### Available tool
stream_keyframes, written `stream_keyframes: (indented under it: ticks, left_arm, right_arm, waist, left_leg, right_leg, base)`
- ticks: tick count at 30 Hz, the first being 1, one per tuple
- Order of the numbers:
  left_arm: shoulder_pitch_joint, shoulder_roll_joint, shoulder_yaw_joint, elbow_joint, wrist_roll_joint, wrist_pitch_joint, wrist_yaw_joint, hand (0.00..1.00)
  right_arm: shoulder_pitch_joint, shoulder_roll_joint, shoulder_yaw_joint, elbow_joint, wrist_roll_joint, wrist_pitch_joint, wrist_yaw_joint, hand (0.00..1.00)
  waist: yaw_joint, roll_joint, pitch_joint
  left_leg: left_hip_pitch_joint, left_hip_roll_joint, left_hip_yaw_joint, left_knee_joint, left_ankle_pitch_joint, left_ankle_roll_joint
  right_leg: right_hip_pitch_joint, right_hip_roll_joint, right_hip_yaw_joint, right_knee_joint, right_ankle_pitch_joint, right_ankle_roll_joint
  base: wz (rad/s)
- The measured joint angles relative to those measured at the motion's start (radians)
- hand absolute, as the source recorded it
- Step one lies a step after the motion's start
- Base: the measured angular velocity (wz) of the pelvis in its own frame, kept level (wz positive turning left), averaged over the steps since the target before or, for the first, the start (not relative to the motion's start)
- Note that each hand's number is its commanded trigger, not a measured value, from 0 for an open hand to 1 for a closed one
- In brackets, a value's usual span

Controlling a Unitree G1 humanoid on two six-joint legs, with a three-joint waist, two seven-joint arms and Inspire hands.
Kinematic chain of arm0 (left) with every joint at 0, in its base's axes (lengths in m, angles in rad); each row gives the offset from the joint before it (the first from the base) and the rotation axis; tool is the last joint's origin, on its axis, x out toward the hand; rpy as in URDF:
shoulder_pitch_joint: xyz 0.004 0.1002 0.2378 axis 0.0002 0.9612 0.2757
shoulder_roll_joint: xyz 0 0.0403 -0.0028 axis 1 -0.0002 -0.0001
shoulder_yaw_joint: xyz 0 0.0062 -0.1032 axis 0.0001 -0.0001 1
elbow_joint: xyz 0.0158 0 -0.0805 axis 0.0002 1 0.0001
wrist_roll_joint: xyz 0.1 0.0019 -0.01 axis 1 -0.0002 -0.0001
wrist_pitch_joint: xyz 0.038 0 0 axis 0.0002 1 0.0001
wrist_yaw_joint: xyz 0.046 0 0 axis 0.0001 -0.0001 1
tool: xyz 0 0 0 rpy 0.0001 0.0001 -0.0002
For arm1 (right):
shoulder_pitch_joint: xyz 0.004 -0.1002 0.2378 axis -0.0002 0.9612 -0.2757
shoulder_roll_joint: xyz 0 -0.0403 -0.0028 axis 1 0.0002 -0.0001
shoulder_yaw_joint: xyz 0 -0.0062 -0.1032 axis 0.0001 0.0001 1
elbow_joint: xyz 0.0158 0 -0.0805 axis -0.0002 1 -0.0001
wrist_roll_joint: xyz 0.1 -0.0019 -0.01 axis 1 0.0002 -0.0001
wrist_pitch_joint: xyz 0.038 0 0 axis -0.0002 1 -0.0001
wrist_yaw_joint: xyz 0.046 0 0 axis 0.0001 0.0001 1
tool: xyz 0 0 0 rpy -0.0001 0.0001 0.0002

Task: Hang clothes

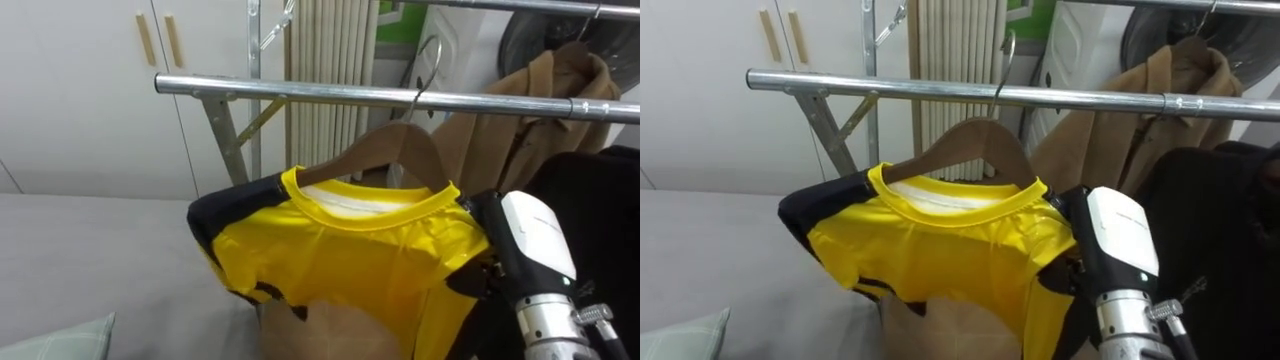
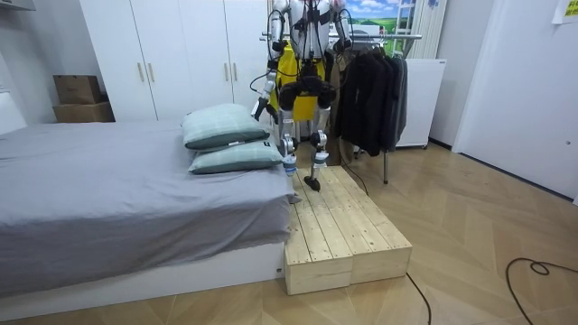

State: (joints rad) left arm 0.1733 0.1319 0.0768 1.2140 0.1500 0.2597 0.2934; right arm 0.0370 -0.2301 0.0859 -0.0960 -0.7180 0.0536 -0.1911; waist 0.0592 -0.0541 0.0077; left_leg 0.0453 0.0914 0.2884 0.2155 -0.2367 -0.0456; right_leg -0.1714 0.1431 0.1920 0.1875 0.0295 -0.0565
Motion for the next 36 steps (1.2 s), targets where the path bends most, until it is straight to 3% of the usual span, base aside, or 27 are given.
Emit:
stream_keyframes:
  ticks: [16, 21, 24, 29, 36]
  left_arm:
    - [0.011, 0.000, 0.003, -0.019, 0.009, -0.001, -0.005, 0.00]
    - [0.025, 0.003, 0.003, -0.030, 0.014, -0.004, -0.014, 0.00]
    - [0.062, 0.009, 0.017, -0.099, 0.016, -0.001, -0.040, 0.00]
    - [0.062, 0.018, 0.034, -0.102, 0.027, -0.003, -0.056, 0.00]
    - [0.062, 0.031, 0.059, -0.118, 0.081, -0.007, -0.112, 0.00]
  right_arm:
    - [0.000, -0.002, 0.000, 0.000, -0.008, 0.000, 0.000, 1.00]
    - [-0.009, -0.013, -0.006, 0.014, 0.051, 0.000, 0.011, 1.00]
    - [-0.019, -0.025, -0.025, 0.020, 0.198, 0.013, 0.071, 1.00]
    - [-0.085, -0.031, -0.033, 0.124, 0.392, 0.013, 0.194, 1.00]
    - [-0.182, -0.069, -0.032, 0.211, 0.399, 0.012, 0.281, 1.00]
  waist:
    - [0.006, -0.002, -0.0007]
    - [0.006, -0.010, 0.0008]
    - [0.006, -0.018, 0.0038]
    - [0.002, -0.030, 0.0081]
    - [0.007, -0.035, 0.0070]
  left_leg:
    - [0.006, -0.001, -0.002, -0.012, 0.001, -0.002]
    - [0.019, -0.001, -0.008, -0.018, 0.001, -0.001]
    - [0.018, -0.001, -0.009, -0.018, 0.000, 0.000]
    - [0.016, -0.001, -0.021, -0.016, 0.000, 0.000]
    - [0.006, -0.001, -0.053, -0.013, 0.001, 0.002]
  right_leg:
    - [0.000, 0.002, -0.003, 0.000, -0.003, -0.004]
    - [0.012, 0.003, -0.004, -0.001, -0.007, -0.006]
    - [0.012, 0.002, -0.007, -0.002, -0.008, -0.005]
    - [0.014, -0.001, -0.017, -0.002, -0.009, -0.006]
    - [0.014, -0.002, -0.031, -0.002, -0.015, -0.012]
  base:
    - [0.00]
    - [0.00]
    - [0.00]
    - [0.05]
    - [0.09]
